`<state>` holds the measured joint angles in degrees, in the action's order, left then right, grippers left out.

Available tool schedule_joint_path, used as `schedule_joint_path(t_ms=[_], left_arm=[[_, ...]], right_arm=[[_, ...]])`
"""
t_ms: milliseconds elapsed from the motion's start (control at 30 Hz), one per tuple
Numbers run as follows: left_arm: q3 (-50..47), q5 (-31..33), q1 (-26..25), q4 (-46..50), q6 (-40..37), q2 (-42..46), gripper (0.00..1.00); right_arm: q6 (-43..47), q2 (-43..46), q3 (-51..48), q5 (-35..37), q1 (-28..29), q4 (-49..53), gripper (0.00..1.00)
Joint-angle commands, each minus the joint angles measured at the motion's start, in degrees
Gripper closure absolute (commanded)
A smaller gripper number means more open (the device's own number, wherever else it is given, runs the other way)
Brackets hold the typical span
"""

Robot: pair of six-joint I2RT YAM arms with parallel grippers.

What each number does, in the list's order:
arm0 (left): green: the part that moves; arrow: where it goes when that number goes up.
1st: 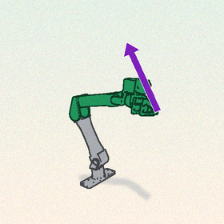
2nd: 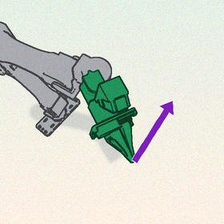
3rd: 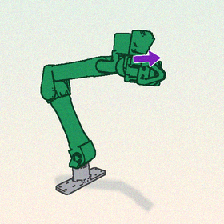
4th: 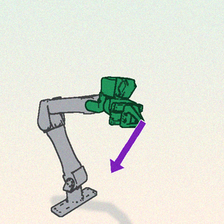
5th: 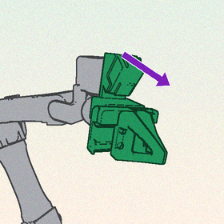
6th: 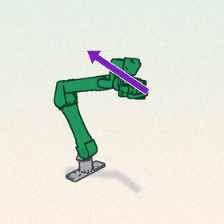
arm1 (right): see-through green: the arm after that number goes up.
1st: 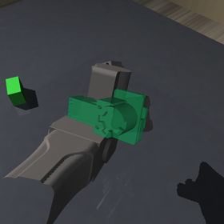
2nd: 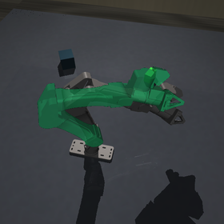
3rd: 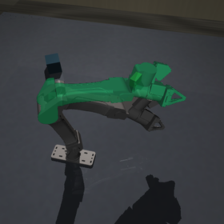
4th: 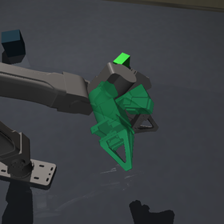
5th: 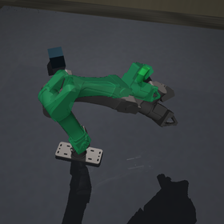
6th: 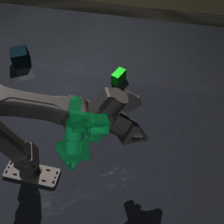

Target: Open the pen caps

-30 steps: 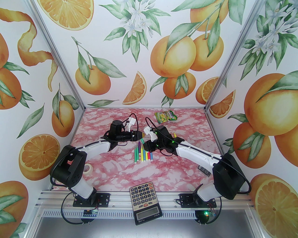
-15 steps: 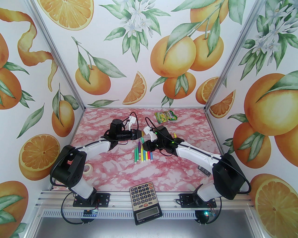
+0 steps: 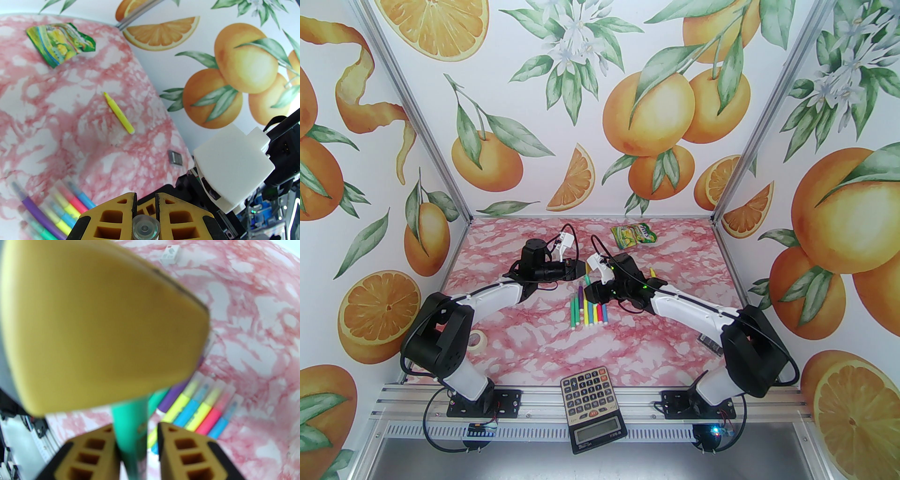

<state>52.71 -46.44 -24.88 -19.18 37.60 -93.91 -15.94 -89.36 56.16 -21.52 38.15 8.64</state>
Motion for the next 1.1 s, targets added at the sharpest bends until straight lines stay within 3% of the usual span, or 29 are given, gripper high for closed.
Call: schedule_joint_path(t_ms=[0, 400, 1067], left_arm=[[1.6, -0.6, 0.3, -2.8, 1.2, 0.1, 1.00], [0.6, 1.8, 4.7, -1.9, 3.5, 0.5, 1.00], [1.0, 2.1, 13.2, 1.8, 6.3, 2.6, 1.00]], right_arm=[[-0.3, -0.1, 0.7, -0.6, 0.1, -1.9, 0.76], [4.1, 2.9, -2.0, 1.5, 0.1, 3.1, 1.00], [7.8, 8.4, -9.0, 5.4, 0.1, 4.8, 1.00]])
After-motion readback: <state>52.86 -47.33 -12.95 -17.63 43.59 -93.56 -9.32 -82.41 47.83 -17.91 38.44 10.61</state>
